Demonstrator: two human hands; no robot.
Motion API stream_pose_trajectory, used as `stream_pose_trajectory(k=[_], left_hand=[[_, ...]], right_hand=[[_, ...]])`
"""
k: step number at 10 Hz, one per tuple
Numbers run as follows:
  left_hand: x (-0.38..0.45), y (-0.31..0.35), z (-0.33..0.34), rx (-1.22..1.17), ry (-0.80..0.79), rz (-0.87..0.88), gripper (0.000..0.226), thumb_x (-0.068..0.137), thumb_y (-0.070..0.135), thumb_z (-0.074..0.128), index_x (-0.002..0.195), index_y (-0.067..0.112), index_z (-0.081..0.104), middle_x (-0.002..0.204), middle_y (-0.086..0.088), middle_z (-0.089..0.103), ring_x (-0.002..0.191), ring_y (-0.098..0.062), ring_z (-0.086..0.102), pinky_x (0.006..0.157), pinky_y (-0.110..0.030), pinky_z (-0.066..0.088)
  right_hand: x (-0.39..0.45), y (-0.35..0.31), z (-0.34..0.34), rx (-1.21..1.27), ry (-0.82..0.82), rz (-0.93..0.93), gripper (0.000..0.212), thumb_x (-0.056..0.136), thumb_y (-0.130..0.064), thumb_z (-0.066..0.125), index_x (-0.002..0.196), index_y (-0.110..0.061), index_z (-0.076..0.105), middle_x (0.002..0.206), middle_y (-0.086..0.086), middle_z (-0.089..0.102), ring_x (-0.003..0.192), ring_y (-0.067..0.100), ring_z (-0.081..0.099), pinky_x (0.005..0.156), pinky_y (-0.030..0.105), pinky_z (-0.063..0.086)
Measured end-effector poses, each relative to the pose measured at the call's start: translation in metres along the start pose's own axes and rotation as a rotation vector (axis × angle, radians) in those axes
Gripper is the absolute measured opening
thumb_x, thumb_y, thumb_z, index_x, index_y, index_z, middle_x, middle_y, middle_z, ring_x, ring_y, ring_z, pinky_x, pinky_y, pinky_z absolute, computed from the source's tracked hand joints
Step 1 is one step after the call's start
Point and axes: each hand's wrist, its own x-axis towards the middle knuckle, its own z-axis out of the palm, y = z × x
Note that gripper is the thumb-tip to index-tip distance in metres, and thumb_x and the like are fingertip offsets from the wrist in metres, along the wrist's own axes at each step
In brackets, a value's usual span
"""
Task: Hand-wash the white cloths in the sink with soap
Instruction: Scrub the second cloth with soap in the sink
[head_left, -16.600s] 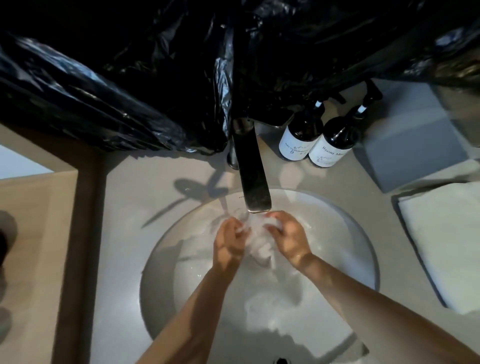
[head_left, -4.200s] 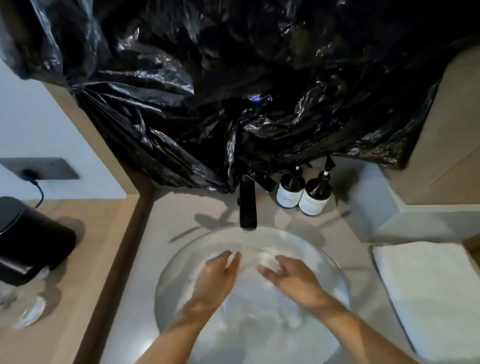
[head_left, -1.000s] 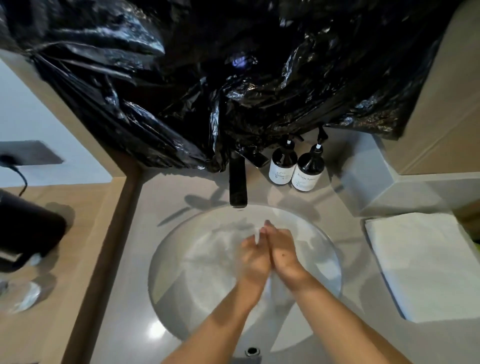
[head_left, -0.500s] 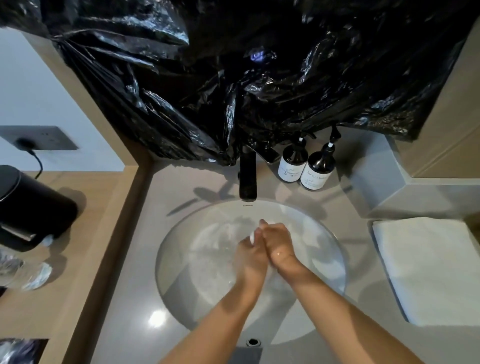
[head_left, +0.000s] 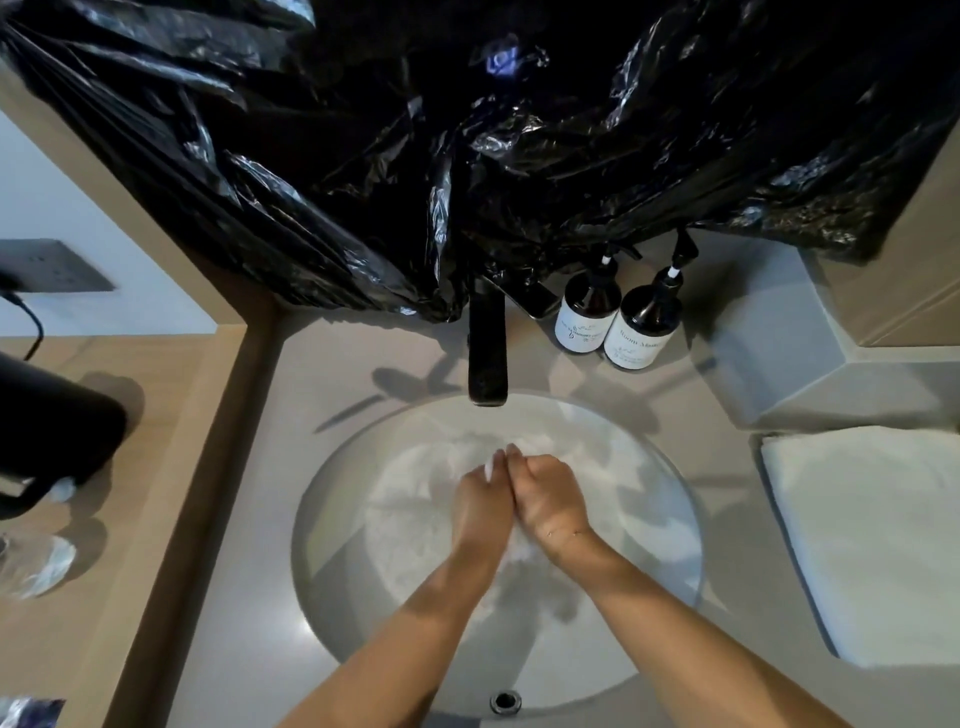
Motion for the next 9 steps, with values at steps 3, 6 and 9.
stream_pose_trajectory(k=[3,6,9], left_hand=[[0.059,-0.019,0.047,0.155,-0.204,0.009,0.062,0.082,0.076,0.022,0.108,0.035,0.059,0.104,0.016,0.058,0.105,-0.01,0.057,0.083,-0.015,0.036],[0.059,-0.032,0.065,-0.061,-0.208,-0.352,0.033,0.094,0.041,0.06,0.07,0.023,0.044,0.077,0.01,0.045,0.093,-0.013,0.051,0.094,-0.025,0.042],[0.019,0.012,0.028,-0.098,-0.17,-0.114,0.054,0.098,0.058,0.034,0.1,0.019,0.071,0.103,-0.002,0.071,0.101,-0.02,0.064,0.089,-0.027,0.046]], right_hand=[[0.052,0.088,0.006,-0.445,0.134,-0.088,0.06,0.094,-0.06,0.029,0.092,-0.014,0.068,0.083,0.007,0.068,0.076,0.028,0.066,0.067,0.033,0.052],[0.059,0.102,0.04,-0.187,0.075,0.07,0.051,0.093,-0.057,0.034,0.085,-0.019,0.068,0.081,0.006,0.068,0.08,0.024,0.063,0.078,0.034,0.047],[0.041,0.059,0.005,0.325,0.126,0.326,0.066,0.097,-0.054,0.044,0.042,-0.018,0.054,0.046,-0.004,0.054,0.056,0.019,0.054,0.066,0.032,0.044]])
